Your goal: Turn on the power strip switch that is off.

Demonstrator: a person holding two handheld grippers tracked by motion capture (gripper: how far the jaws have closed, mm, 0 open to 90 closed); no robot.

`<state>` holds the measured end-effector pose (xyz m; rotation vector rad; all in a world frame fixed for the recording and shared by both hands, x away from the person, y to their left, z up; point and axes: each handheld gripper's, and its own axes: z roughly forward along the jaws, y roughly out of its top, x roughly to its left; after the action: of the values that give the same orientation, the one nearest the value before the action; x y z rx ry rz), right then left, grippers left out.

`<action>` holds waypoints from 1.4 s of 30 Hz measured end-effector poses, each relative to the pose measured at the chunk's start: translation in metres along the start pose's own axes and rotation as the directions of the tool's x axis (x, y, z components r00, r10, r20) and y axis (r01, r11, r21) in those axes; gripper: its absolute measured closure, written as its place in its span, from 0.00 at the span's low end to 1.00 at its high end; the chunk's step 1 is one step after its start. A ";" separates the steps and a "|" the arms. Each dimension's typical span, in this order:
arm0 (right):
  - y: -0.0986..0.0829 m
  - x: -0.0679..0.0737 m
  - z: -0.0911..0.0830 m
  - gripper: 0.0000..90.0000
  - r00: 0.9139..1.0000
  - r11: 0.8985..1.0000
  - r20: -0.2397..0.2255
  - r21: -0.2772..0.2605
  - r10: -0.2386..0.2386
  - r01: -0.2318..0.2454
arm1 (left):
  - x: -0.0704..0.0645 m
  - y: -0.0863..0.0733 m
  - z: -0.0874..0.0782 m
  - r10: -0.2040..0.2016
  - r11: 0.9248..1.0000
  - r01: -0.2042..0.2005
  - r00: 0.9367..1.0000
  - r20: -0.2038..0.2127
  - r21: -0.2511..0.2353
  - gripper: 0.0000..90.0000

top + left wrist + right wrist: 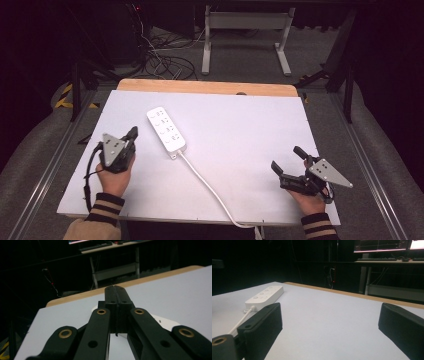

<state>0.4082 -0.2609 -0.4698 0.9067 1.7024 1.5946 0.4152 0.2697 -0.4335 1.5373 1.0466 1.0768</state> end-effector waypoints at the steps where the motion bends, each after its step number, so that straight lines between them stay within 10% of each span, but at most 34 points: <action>1: 0.000 0.000 0.000 0.06 1.000 1.000 0.000 -0.002 0.004 -0.004 | 0.004 -0.002 -0.008 -0.024 1.000 0.024 1.000 -0.003 -0.013 1.00; 9: 0.002 -0.001 0.005 0.06 1.000 0.999 -0.011 -0.020 0.025 -0.025 | 0.011 -0.011 -0.058 -0.097 0.993 0.094 0.995 -0.033 -0.069 1.00; 15: 0.002 0.000 0.008 0.06 1.000 1.000 -0.016 -0.018 0.023 -0.023 | 0.004 -0.014 -0.061 -0.046 0.994 0.038 0.996 -0.074 -0.104 0.96; 20: 0.002 0.000 0.008 0.06 1.000 1.000 -0.015 -0.018 0.021 -0.021 | -0.005 -0.019 -0.052 -0.014 0.984 -0.025 0.977 -0.214 -0.177 0.13; 22: 0.002 0.000 0.007 0.06 1.000 1.000 -0.013 -0.018 0.021 -0.021 | -0.006 -0.019 -0.049 -0.016 0.984 -0.024 0.975 -0.221 -0.178 0.01; 42: 0.002 0.000 0.004 0.06 1.000 1.000 -0.012 -0.015 0.020 -0.020 | -0.005 -0.022 -0.045 -0.043 0.982 -0.004 0.969 -0.245 -0.190 0.00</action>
<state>0.4117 -0.2587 -0.4680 0.9108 1.6920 1.6275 0.3678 0.2792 -0.4488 1.2599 1.0892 1.3407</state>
